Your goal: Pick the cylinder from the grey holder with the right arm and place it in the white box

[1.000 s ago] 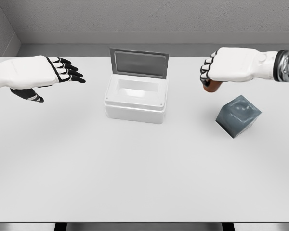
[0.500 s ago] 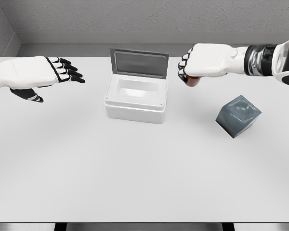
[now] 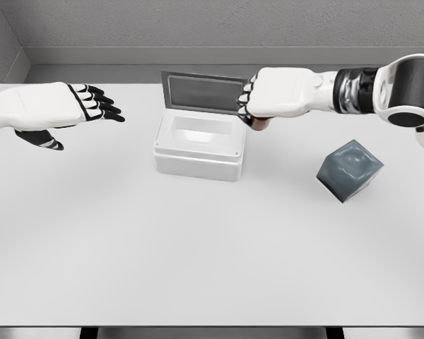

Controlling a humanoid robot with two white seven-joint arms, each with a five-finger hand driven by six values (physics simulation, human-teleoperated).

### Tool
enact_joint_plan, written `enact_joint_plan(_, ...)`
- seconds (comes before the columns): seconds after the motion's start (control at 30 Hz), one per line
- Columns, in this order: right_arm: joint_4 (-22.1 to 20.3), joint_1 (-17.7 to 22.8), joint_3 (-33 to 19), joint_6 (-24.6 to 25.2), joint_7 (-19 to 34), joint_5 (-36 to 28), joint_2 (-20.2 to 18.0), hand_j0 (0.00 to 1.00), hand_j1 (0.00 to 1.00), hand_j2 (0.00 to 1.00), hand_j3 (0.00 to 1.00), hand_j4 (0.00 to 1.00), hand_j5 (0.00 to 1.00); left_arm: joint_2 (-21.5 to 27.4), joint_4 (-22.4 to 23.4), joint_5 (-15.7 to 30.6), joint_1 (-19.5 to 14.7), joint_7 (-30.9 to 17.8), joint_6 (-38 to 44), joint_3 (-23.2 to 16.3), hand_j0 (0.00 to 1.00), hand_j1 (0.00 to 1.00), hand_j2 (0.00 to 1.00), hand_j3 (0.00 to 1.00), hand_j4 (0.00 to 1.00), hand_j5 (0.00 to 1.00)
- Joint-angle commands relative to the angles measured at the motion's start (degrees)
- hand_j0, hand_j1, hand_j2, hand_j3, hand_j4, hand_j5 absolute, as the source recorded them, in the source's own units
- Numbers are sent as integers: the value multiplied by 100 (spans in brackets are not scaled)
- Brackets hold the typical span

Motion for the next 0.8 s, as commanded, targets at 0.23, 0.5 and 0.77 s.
enact_joint_plan(0.23,353,-132,247,13,0,87,388,43,43,43,43,43,43,-38,-1,9,-35,-53,13,5,100,100,100,100,100,100)
enact_joint_plan(0.5,599,-255,299,13,0,149,652,43,43,43,43,43,43,32,-9,44,-44,-80,13,31,100,100,100,100,100,100)
enact_joint_plan(0.77,792,-343,343,13,0,193,871,43,43,43,43,43,43,67,-53,44,-44,-80,13,40,100,100,100,100,100,100)
